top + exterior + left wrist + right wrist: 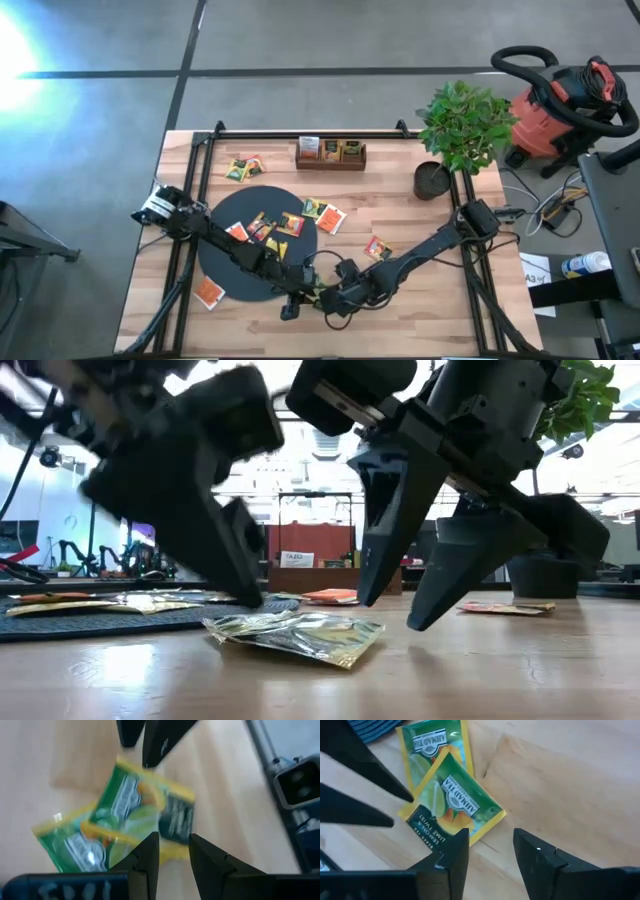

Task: Pick & Place Tea
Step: Put the green tea bag into the right section of the wooden organizer

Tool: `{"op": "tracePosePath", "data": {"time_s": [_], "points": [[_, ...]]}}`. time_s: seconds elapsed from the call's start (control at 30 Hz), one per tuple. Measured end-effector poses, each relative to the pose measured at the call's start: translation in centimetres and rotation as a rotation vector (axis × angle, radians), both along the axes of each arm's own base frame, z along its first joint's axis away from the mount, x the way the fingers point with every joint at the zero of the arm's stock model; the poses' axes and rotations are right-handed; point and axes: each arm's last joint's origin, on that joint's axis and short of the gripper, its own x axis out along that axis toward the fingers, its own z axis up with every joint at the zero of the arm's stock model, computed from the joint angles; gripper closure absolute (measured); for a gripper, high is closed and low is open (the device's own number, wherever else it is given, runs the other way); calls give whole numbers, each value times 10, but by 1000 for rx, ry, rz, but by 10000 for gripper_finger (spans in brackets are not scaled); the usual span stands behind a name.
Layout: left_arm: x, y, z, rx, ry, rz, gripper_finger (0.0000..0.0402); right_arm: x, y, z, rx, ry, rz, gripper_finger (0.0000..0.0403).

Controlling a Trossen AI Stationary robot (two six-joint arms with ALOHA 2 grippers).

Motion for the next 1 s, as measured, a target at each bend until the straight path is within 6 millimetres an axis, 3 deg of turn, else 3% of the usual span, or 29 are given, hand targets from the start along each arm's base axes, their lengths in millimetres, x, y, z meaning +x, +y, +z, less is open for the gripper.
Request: {"op": "tracePosePath", "data": {"time_s": [0.27, 0.63, 0.8, 1.0], "points": [[6, -5, -19, -46, 24, -20, 300, 12, 5, -15, 35, -79, 1, 251], [7, -5, -18, -48, 17, -16, 300, 9, 9, -11, 45, -81, 29, 277], [7, -5, -17, -47, 18, -13, 300, 5, 16, -10, 88, -59, 82, 312], [7, -4, -13, -45, 12, -11, 300, 4, 18, -8, 68, -69, 95, 382]]}}
